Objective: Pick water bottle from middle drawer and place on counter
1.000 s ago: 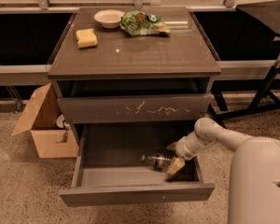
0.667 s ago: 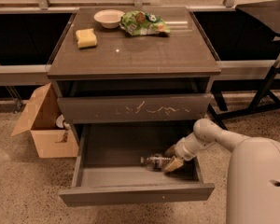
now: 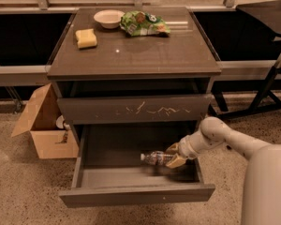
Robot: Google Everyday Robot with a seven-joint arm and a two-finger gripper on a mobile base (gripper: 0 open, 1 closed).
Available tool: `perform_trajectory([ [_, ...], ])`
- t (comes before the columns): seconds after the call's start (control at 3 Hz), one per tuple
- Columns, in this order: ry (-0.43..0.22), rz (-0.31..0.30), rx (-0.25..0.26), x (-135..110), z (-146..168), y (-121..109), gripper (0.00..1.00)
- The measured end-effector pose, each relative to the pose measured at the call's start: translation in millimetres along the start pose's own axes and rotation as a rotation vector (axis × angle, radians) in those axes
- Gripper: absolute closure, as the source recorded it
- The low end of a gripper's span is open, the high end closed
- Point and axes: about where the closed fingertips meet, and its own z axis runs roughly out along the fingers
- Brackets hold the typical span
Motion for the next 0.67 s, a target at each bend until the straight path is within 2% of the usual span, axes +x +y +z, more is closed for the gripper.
perform_trajectory([
  [0.33, -0.068, -0.071, 0.007, -29, -40, 9, 1.00],
  [0.67, -0.063, -0.159, 0.047, -74, -106, 15, 1.00],
])
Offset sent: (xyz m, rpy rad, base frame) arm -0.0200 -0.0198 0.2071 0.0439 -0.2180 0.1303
